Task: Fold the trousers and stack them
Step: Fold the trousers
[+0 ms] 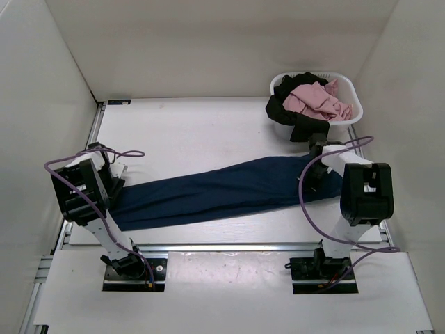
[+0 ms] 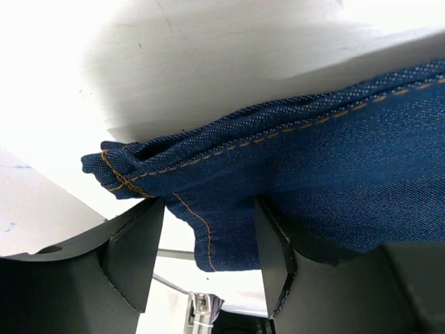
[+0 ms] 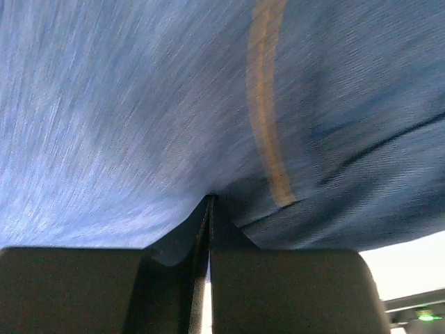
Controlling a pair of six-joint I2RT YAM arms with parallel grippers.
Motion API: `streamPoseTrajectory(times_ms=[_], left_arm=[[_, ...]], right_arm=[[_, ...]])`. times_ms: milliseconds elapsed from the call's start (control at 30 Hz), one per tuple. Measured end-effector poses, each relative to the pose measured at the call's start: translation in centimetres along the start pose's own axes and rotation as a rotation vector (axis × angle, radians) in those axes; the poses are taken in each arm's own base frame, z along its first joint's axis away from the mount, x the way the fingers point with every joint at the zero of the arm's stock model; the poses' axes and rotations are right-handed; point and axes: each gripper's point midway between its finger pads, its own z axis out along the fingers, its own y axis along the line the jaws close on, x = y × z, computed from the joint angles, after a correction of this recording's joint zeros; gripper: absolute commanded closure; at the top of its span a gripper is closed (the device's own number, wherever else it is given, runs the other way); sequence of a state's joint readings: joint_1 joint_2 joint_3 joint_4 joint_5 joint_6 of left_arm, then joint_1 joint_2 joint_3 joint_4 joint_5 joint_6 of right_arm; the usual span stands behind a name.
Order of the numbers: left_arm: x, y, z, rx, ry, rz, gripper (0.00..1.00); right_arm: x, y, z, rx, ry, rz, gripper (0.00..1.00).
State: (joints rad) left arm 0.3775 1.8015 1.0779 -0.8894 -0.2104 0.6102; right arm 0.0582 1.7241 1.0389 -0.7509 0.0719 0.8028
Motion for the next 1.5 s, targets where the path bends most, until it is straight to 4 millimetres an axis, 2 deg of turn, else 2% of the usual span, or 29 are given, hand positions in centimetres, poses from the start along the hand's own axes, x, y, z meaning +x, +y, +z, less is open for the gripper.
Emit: streamPoseTrajectory(times_ms=[133,233,300,367,433,467,533,567,633,700,767,800,867,967,1067,1100,1267,1333,1500], left_arm=[[0.0,0.0,0.0,0.008,0.013,-0.008,0.34],[0.0,-0.1,0.0,0.010,0.016,-0.013,0.34],[0.0,-0.1,0.0,0.009,0.014,-0.014,0.34],[0.1,-0.1,0.0,0.004,0.006,-0.017,0.34],[0.1,-0.1,0.0,0.000,-0.001,-0.025,0.34],[0.1,-0.1,0.0,-0.001,-0.002,-0.027,0.34],[0.1,-0.1,0.0,-0.002,-0.003,-0.035,0.34],[0.1,-0.1,0.0,-0.001,-0.003,-0.038,0.34],[0.1,-0.1,0.0,-0.001,-0.003,-0.046,0.34],[0.1,-0.1,0.0,-0.001,-0.003,-0.052,0.34],[0.1,-0.1,0.0,-0.001,-0.002,-0.058,0.34],[0.1,-0.1,0.0,-0.001,-0.002,-0.061,0.34],[0.1,-0.1,-0.1,-0.001,-0.003,-0.066,0.33],[0.1,-0.1,-0.1,-0.001,-0.005,-0.073,0.33],[-0.1,0.0,-0.2,-0.006,-0.011,-0.078,0.32],[-0.2,0.1,-0.2,-0.007,-0.014,-0.079,0.32],[-0.5,0.2,-0.3,-0.008,-0.027,-0.081,0.32],[-0.6,0.3,-0.2,-0.008,-0.026,-0.080,0.32],[-0.9,0.5,-0.3,-0.007,-0.025,-0.075,0.32]], right_arm=[[-2.2,-2.5,0.0,0.086,-0.062,-0.010,1.00],[-3.1,-4.1,-0.1,0.139,-0.085,-0.033,1.00],[-3.4,-4.4,-0.4,0.158,-0.109,-0.095,1.00],[-3.1,-3.6,-1.1,0.167,-0.141,-0.189,1.00],[-2.4,-0.8,-2.5,0.141,-0.190,-0.320,1.00],[-1.9,1.5,-3.5,0.111,-0.229,-0.398,1.00],[0.3,7.8,-6.2,-0.003,-0.321,-0.566,1.00],[1.9,11.2,-7.7,-0.075,-0.365,-0.645,0.99],[6.4,17.3,-10.4,-0.234,-0.408,-0.783,0.99],[11.3,21.7,-11.8,-0.363,-0.408,-0.894,0.99],[15.0,23.8,-11.4,-0.410,-0.377,-0.975,1.00],[16.6,24.5,-10.5,-0.418,-0.354,-1.011,1.00],[19.0,24.7,-8.0,-0.394,-0.302,-1.064,1.00],[21.8,23.5,-4.0,-0.327,-0.225,-1.123,1.00],[24.2,19.6,-0.6,-0.231,-0.159,-1.171,1.00],[24.7,19.5,-0.9,-0.247,-0.171,-1.174,1.00],[26.5,16.1,-0.9,-0.244,-0.200,-1.163,1.00],[26.3,15.4,-1.0,-0.237,-0.213,-1.139,1.00],[24.2,14.4,-1.0,-0.183,-0.304,-1.068,1.00]])
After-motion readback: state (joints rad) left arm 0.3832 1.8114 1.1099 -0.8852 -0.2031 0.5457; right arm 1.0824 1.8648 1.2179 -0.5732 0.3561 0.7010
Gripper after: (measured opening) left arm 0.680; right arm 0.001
